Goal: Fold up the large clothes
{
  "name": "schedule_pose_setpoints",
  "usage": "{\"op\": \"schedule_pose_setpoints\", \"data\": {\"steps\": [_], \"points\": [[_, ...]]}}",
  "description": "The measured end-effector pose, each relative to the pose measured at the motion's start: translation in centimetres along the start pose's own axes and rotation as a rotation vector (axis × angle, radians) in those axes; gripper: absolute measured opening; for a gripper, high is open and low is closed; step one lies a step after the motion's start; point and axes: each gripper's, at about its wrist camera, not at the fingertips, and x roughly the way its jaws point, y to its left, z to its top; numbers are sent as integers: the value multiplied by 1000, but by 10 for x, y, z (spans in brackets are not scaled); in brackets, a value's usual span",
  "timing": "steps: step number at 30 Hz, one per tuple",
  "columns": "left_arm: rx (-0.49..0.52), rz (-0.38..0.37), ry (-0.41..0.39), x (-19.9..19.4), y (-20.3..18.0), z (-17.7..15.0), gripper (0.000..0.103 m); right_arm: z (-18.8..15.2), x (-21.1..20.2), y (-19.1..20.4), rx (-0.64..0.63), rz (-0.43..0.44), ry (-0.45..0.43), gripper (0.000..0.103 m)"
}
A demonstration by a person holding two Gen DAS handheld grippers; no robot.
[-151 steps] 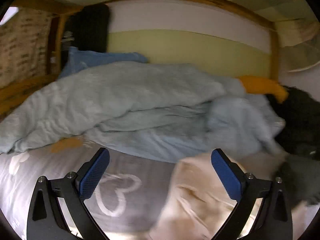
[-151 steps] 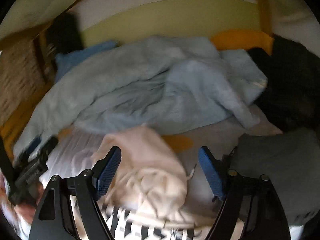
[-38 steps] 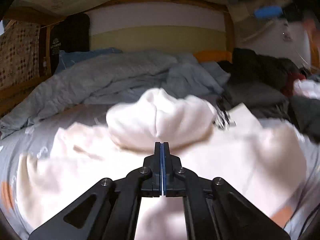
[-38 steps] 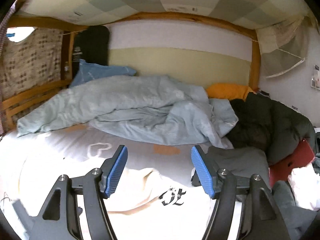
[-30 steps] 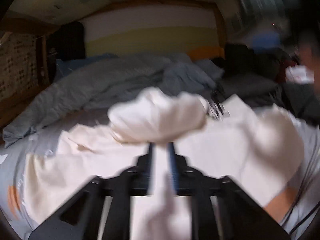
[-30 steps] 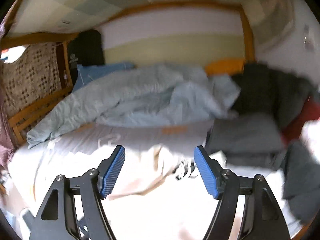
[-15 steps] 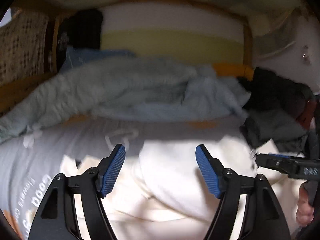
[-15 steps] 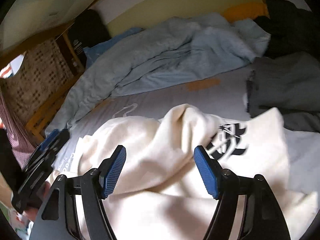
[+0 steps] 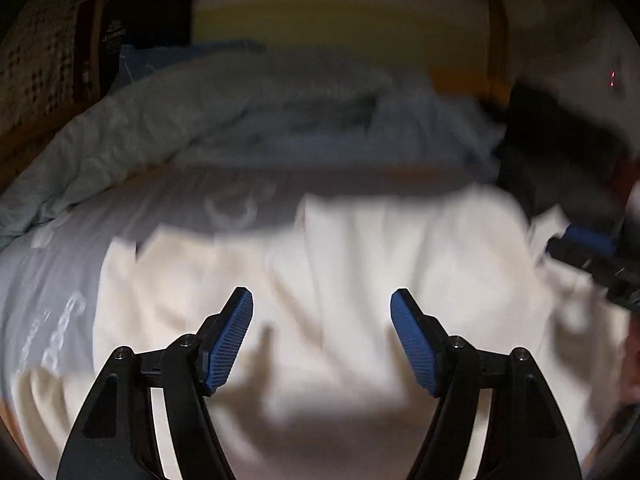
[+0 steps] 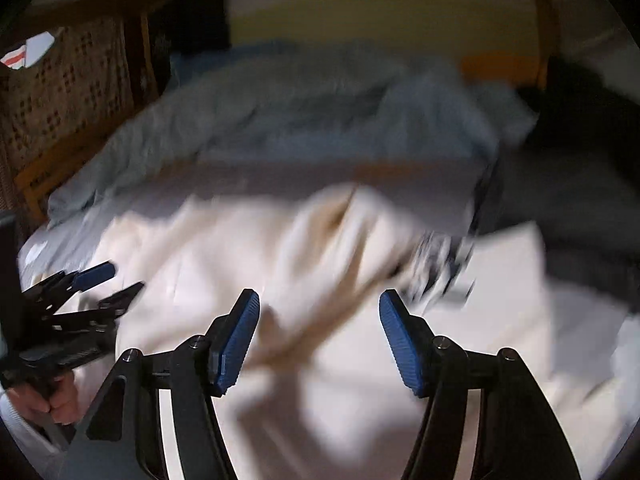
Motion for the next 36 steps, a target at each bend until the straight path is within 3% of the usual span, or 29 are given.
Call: {"op": "schedule_pose_setpoints", "data": {"steps": [2, 4, 6, 8, 10, 13, 14, 15, 16, 21, 26, 31, 34, 36], "points": [[-89, -48, 25, 11, 18, 26, 72, 19, 2, -8, 21, -20, -15, 65], [-153, -41, 70, 38, 38, 47, 71, 36, 14, -22, 63, -13, -12, 56], [-186, -55, 144, 67, 53, 55, 67, 46, 37, -35, 82, -33, 36, 54], [-200, -127, 213, 91, 60, 53, 57, 46, 61, -41, 84, 8, 119, 48], [-206, -182, 258, 107, 61, 43, 56, 34, 83, -44, 92, 48, 192, 44], [-176, -216, 253, 113, 54, 32, 55, 24, 95, -40, 35, 25, 177, 33], [-167, -212, 243, 111, 52, 32, 39, 22, 93, -39, 20, 15, 154, 26], [-157, -206, 232, 109, 51, 33, 23, 20, 90, -40, 21, -9, 129, 12], [-154, -178, 212, 105, 51, 34, 10, 18, 86, -40, 31, -37, 111, 11], [-221, -65, 113, 76, 65, 38, 9, 18, 60, -48, 107, -189, 58, 9], [-225, 37, 203, 85, 72, 16, 7, 15, 52, -55, 171, -213, 92, 9], [-141, 120, 214, 90, 61, 9, 7, 0, 75, -84, 319, -131, 193, 9], [-154, 95, 183, 83, 63, 10, 6, -2, 71, -100, 415, -49, 177, 9], [-161, 82, 118, 71, 63, 18, 6, 5, 65, -98, 357, -25, 134, 11]]}}
